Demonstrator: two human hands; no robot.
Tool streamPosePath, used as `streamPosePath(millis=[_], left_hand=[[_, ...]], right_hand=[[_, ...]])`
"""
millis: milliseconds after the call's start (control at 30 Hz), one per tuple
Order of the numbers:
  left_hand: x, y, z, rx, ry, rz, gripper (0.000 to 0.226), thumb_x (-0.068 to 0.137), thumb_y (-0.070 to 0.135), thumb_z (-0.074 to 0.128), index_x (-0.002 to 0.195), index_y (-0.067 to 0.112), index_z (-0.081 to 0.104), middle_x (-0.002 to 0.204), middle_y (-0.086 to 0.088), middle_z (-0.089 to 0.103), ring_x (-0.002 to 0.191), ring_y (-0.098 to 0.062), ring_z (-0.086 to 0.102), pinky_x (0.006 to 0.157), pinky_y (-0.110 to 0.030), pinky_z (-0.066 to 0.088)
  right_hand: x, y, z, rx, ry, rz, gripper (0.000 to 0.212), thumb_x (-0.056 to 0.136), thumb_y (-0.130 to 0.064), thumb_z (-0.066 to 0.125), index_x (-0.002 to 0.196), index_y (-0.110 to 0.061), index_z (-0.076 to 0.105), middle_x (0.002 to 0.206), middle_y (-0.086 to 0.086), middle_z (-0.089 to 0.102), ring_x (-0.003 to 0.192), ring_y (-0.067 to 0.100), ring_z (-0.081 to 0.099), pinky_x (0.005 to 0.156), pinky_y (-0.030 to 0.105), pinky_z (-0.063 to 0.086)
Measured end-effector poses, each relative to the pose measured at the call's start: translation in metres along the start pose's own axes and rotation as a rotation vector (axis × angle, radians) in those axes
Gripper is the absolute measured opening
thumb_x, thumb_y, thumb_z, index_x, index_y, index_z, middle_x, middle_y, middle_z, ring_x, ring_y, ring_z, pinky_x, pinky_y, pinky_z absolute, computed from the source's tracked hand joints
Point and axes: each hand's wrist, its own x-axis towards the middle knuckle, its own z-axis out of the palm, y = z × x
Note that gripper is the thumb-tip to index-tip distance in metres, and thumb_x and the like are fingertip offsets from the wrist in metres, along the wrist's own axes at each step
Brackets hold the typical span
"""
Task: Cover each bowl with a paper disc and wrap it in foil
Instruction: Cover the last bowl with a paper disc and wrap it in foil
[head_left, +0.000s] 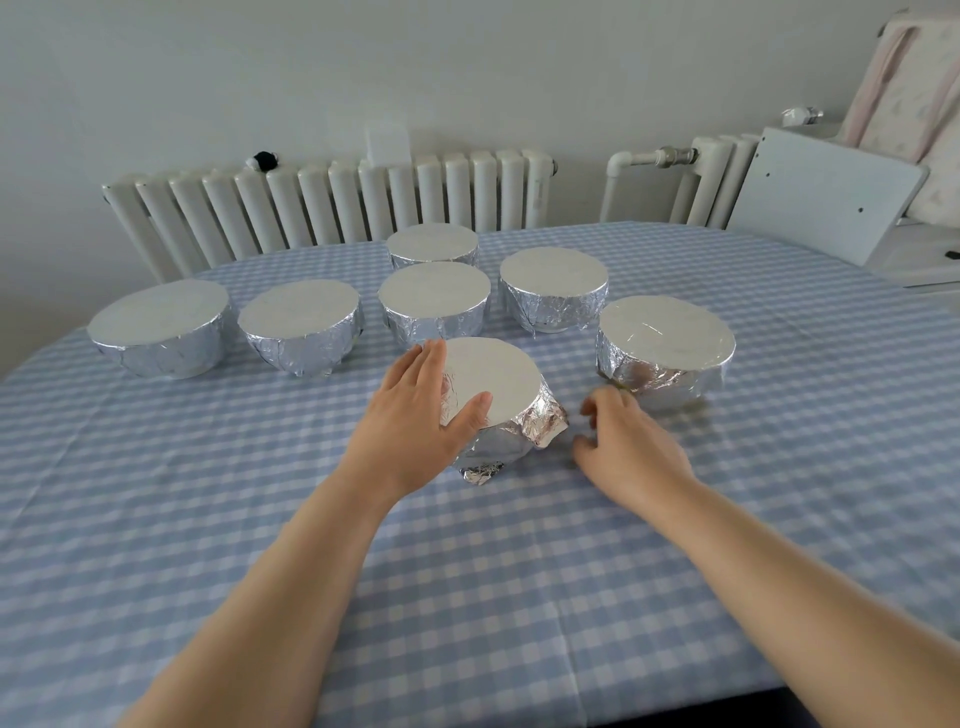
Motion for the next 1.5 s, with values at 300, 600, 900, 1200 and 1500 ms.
streamPosePath(millis=[300, 600, 900, 1200, 1500], left_hand=[[-0.001, 0.0, -0.002, -0.007, -0.007, -0.002, 0.106, 0.081, 0.083, 0.02, 0.157, 0.011, 0.012, 0.164, -0.001, 0.018, 0.151, -0.014, 0.006, 0.119, -0.028, 0.009], [-0.002, 0.002, -0.004, -0.016, -0.002, -0.009, 0.1, 0.08, 0.073, 0.021, 0.157, 0.011, 0.013, 0.164, -0.001, 0.017, 0.151, -0.013, 0.006, 0.119, -0.027, 0.008], [-0.001, 0.0, 0.0, -0.016, 0.022, -0.018, 0.084, 0.094, 0.062, 0.036, 0.157, 0.013, 0.012, 0.164, 0.002, 0.016, 0.151, -0.011, 0.004, 0.12, -0.029, 0.009], [-0.001, -0.002, 0.0, -0.039, 0.018, -0.018, 0.096, 0.087, 0.074, 0.03, 0.157, 0.012, 0.011, 0.164, 0.002, 0.017, 0.15, -0.011, 0.005, 0.118, -0.027, 0.012], [0.001, -0.004, 0.004, -0.046, 0.038, -0.006, 0.107, 0.076, 0.081, 0.021, 0.157, 0.01, 0.013, 0.164, 0.0, 0.019, 0.15, -0.012, 0.007, 0.117, -0.024, 0.011]], right_hand=[[0.008, -0.026, 0.004, -0.149, 0.003, -0.18, 0.038, 0.092, -0.018, 0.052, 0.129, -0.022, 0.053, 0.11, 0.006, 0.068, 0.104, 0.035, 0.058, 0.068, 0.031, 0.034], [0.008, -0.022, 0.002, -0.041, -0.11, -0.118, 0.04, 0.096, -0.019, 0.048, 0.131, -0.035, 0.057, 0.144, 0.006, 0.052, 0.136, 0.027, 0.045, 0.097, 0.035, 0.041], [0.009, -0.054, -0.001, 0.668, 0.075, 0.031, 0.043, 0.106, -0.036, 0.035, 0.144, -0.02, 0.049, 0.132, -0.002, 0.062, 0.128, 0.015, 0.052, 0.099, 0.022, 0.034], [0.023, -0.065, 0.014, 0.904, 0.107, 0.19, 0.036, 0.105, -0.022, 0.033, 0.125, -0.021, 0.063, 0.108, -0.008, 0.062, 0.109, 0.011, 0.056, 0.079, 0.019, 0.036], [0.037, -0.055, 0.022, 0.839, 0.164, 0.226, 0.032, 0.104, -0.027, 0.043, 0.083, -0.011, 0.061, 0.073, -0.002, 0.058, 0.07, 0.014, 0.049, 0.059, 0.028, 0.035]])
